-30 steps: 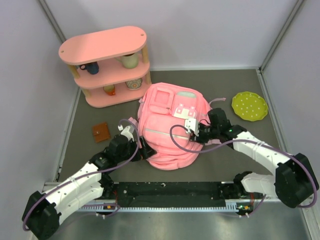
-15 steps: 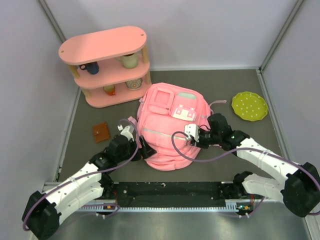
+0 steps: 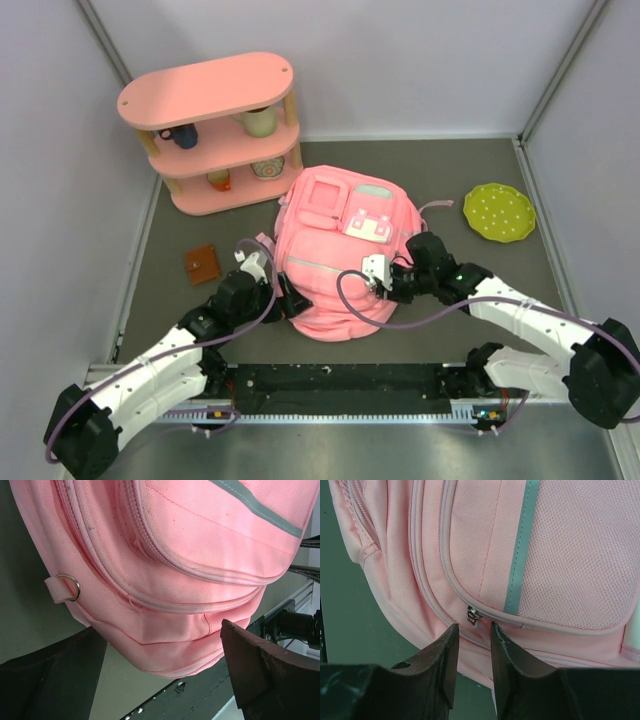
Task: Pack the student bag
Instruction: Unzip the student bag at the center of the board.
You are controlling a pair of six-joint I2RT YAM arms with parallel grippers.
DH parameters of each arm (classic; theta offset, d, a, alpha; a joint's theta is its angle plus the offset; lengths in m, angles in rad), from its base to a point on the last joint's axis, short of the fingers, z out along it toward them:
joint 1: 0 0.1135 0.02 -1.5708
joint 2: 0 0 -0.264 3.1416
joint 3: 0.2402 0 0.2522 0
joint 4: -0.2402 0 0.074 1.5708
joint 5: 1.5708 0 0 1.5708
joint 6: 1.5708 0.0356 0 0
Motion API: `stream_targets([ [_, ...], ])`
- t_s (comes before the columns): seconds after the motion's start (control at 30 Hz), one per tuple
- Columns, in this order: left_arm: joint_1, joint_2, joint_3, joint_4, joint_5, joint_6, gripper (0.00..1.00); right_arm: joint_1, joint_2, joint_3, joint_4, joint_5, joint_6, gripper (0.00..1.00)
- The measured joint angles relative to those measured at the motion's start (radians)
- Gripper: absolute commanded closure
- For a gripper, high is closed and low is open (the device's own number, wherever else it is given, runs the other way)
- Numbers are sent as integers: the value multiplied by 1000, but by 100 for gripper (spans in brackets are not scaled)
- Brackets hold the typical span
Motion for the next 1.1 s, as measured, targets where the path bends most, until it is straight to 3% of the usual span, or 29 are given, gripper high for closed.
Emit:
stream_targets([
  [0.17, 0, -12, -4, 0, 0, -2, 3, 4, 29, -5, 27, 23, 2, 68],
  [0.3, 0, -18, -5, -1, -1, -5, 3, 7, 68, -5, 50, 34, 11, 83],
  [0.33, 0, -19, -5, -2, -1, -5, 3, 7, 79, -5, 57, 39, 15, 95],
  [0.37, 0, -23, -5, -2, -2, -5, 3, 7, 88, -5, 63, 43, 19, 100],
  [0.63, 0, -88, -5, -47, -47, -10, 4, 9, 125, 13, 74, 66, 64, 100],
  [0.77, 0, -116, -17, -61, -89, -7, 11, 18, 93, 13, 68, 66, 130, 100],
  [1.1, 0, -90, -91, -11, -105, -28, 49, 188, -2, 7, 45, 143, 347, 100],
])
